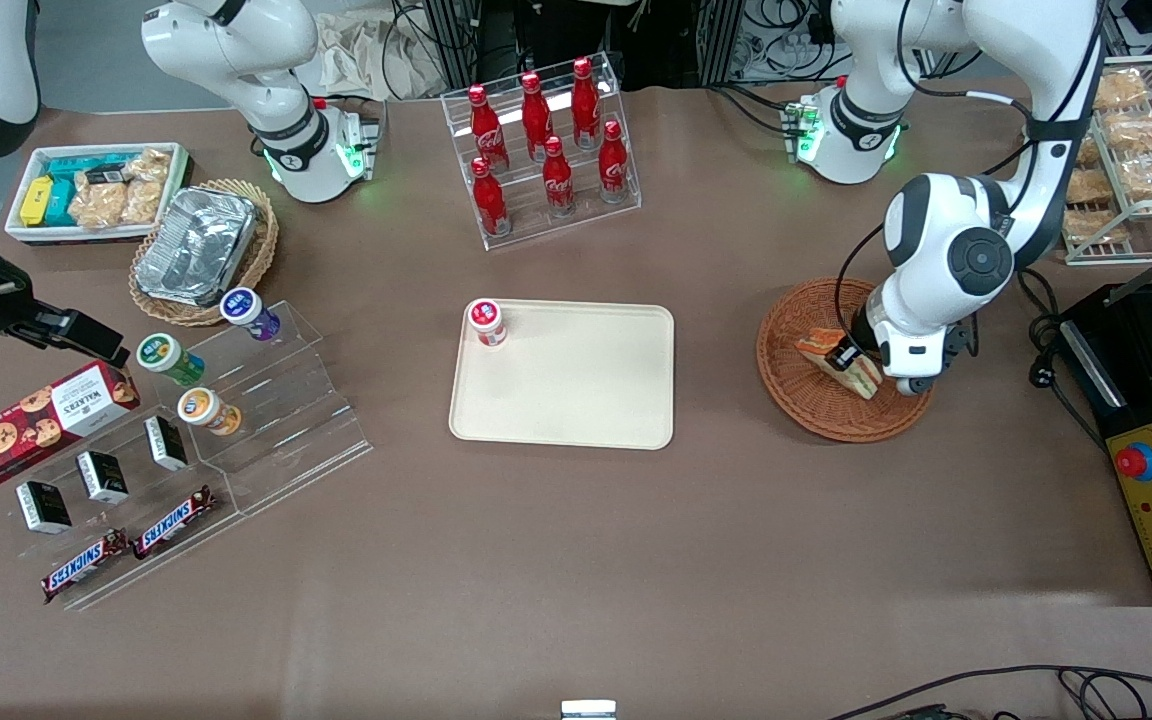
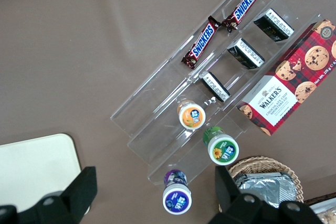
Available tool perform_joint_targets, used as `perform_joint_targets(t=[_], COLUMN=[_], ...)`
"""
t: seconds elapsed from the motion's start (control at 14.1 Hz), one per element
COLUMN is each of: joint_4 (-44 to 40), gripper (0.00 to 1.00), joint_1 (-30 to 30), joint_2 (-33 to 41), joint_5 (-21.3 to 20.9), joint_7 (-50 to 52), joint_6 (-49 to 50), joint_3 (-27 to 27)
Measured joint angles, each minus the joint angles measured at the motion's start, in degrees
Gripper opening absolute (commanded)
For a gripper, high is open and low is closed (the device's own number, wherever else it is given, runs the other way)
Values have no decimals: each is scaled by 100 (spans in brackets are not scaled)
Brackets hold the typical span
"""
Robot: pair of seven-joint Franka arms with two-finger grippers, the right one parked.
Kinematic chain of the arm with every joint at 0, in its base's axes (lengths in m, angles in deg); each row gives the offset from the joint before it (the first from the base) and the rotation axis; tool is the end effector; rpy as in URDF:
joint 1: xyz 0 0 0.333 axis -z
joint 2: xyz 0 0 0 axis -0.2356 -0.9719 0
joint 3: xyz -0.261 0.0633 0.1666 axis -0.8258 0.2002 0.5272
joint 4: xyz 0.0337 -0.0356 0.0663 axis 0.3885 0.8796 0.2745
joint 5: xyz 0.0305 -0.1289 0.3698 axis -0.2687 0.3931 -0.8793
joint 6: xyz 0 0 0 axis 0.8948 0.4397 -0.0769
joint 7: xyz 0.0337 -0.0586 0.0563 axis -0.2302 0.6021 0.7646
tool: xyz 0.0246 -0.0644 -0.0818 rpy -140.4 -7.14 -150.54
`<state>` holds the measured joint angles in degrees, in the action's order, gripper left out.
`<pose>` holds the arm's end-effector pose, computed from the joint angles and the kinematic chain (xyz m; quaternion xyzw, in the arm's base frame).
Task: Place sandwich from basket to tray
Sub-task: 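Lower the left gripper onto the wrapped sandwich and close on it, then lift the sandwich out of the basket with the left gripper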
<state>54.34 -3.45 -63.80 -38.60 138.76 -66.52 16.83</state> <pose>0.4854 -0.1065 0.2797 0.9214 0.3834 -0.0637 0.0024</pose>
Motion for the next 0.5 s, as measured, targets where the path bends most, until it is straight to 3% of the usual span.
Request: perform_joint_targets(t=[0.35,0.5], joint_4=[-97,-447], gripper=[0,0], joint_1=[-1,-7], joint_2=[42,121], joint_5=[-1,-4], joint_7=[34,34], joint_6=[123,733], joint_3=[0,2])
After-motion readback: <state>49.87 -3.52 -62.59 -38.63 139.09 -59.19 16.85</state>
